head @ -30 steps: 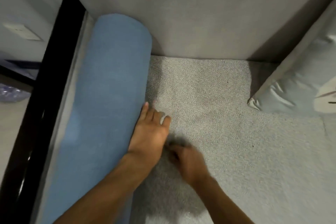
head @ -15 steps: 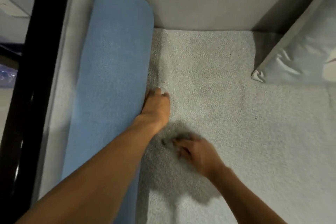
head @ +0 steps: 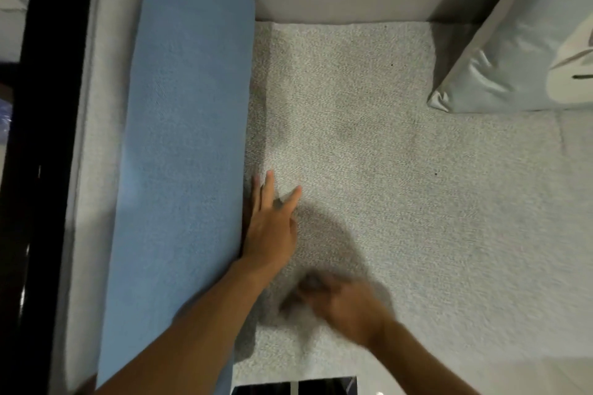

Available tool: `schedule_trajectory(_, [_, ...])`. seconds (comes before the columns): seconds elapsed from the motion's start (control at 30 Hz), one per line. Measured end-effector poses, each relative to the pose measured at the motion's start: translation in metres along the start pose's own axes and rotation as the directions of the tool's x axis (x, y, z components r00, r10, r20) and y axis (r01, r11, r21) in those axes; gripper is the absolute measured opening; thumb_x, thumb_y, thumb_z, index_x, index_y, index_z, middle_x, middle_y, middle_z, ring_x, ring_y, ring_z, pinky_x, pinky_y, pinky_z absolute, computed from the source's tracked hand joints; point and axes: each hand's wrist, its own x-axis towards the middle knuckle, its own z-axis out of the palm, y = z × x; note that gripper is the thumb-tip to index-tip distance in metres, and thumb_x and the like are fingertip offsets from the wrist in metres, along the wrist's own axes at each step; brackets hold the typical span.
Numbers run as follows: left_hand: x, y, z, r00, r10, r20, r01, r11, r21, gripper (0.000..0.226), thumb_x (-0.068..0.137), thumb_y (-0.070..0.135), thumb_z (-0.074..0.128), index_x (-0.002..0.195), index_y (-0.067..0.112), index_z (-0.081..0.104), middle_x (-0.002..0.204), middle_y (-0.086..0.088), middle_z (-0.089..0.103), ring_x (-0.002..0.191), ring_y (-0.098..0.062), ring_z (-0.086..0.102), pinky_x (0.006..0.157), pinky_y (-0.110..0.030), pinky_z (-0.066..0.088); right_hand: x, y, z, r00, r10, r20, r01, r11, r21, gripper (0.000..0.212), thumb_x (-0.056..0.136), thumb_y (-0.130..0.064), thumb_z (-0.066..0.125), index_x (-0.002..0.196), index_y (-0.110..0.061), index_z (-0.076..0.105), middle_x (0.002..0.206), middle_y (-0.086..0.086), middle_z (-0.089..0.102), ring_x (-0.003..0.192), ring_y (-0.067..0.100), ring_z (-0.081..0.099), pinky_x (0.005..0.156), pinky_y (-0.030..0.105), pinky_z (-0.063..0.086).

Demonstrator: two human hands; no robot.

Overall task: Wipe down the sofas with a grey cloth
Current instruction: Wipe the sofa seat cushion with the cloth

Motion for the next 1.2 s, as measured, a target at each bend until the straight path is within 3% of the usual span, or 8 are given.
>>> schedule_trajectory(0.17, [0.000,0.005,-0.006,0.999,-0.026,0.032,0.026,1.000,-0.012,0.059,0.106,0.017,0.047,0.159,0.039,0.032,0.170,-0.003,-0.018,0.155,-0.026,-0.024,0.115,-0.029,-0.012,0.028,0.016,-0.041,0.885,0.361,-0.295,-0.355,0.932,0.075,0.030,0.098,-0.032,0.060,0.128,-0.038,0.062,0.126,-0.009,0.065,0.092,0.012,0.070,0.069,0.022,0.057])
schedule_trajectory(0.37, [0.000,0.002,-0.001,1.000,-0.013,0.024,0.012,1.000,0.025,0.061,0.104,0.018,0.049,0.159,0.039,0.032,0.170,-0.005,-0.019,0.155,-0.029,-0.024,0.122,-0.040,-0.008,-0.052,-0.025,0.022,0.977,-0.162,0.141,0.150,0.984,0.093,0.037,0.098,-0.033,0.059,0.132,-0.046,0.054,0.129,-0.022,0.061,0.117,-0.002,0.058,0.103,0.023,0.048])
schedule_trajectory(0.47, [0.002,0.005,-0.003,0.999,-0.032,0.041,0.032,0.999,0.004,0.059,0.105,0.023,0.047,0.158,0.043,0.031,0.170,-0.005,-0.019,0.155,-0.029,-0.023,0.122,-0.040,-0.007,-0.028,0.012,-0.009,0.971,-0.210,0.110,0.214,0.976,-0.030,0.042,0.092,-0.028,0.066,0.127,-0.047,0.056,0.128,-0.020,0.062,0.113,0.001,0.062,0.081,0.022,0.059])
schedule_trajectory(0.67, [0.004,0.003,0.001,0.999,-0.039,0.019,0.040,0.999,-0.035,0.053,0.106,0.030,0.049,0.155,0.046,0.036,0.170,-0.002,-0.017,0.156,-0.028,-0.019,0.129,-0.049,0.005,0.018,0.068,-0.073,0.873,0.377,-0.309,-0.411,0.910,-0.053,0.032,0.105,-0.037,0.046,0.136,-0.040,0.053,0.119,-0.006,0.063,0.082,0.009,0.067,0.062,0.024,0.057])
schedule_trajectory(0.87, [0.008,0.023,0.001,0.989,-0.141,0.049,0.142,0.990,-0.004,0.053,0.104,0.047,0.047,0.154,0.054,0.030,0.168,0.001,-0.021,0.156,-0.029,-0.017,0.119,-0.060,0.032,-0.039,0.050,-0.045,0.969,0.235,0.072,-0.234,0.972,-0.028,0.035,0.098,-0.055,0.042,0.131,-0.052,0.052,0.129,-0.020,0.058,0.099,0.005,0.067,0.069,0.030,0.060])
schedule_trajectory(0.97, [0.014,0.036,0.009,0.976,-0.213,0.052,0.212,0.977,0.014,0.052,0.103,0.056,0.043,0.152,0.058,0.027,0.167,0.004,-0.024,0.155,-0.028,-0.021,0.113,-0.070,0.031,0.000,0.096,-0.098,0.972,0.229,-0.047,-0.232,0.970,-0.066,0.032,0.100,-0.061,0.032,0.125,-0.059,0.052,0.118,-0.023,0.057,0.088,0.000,0.064,0.071,0.020,0.056])
schedule_trajectory(1.1, [0.021,0.042,0.023,0.955,-0.291,0.053,0.289,0.956,0.055,0.054,0.099,0.071,0.033,0.150,0.066,0.017,0.165,0.008,-0.031,0.152,-0.025,-0.030,0.114,-0.074,0.019,0.072,0.174,-0.150,0.859,0.345,-0.377,-0.407,0.908,-0.098,0.049,0.101,-0.058,0.025,0.130,-0.034,0.056,0.130,0.005,0.048,0.088,0.024,0.067,0.069,0.036,0.059])
schedule_trajectory(1.2, [0.022,0.049,0.025,0.937,-0.343,0.073,0.334,0.936,0.112,0.056,0.095,0.077,0.026,0.149,0.069,0.012,0.165,0.006,-0.032,0.151,-0.026,-0.034,0.116,-0.074,0.009,0.082,0.195,-0.143,0.875,0.336,-0.348,-0.385,0.919,-0.081,0.039,0.104,-0.049,0.037,0.135,-0.032,0.053,0.131,0.007,0.046,0.091,0.028,0.063,0.071,0.037,0.056])
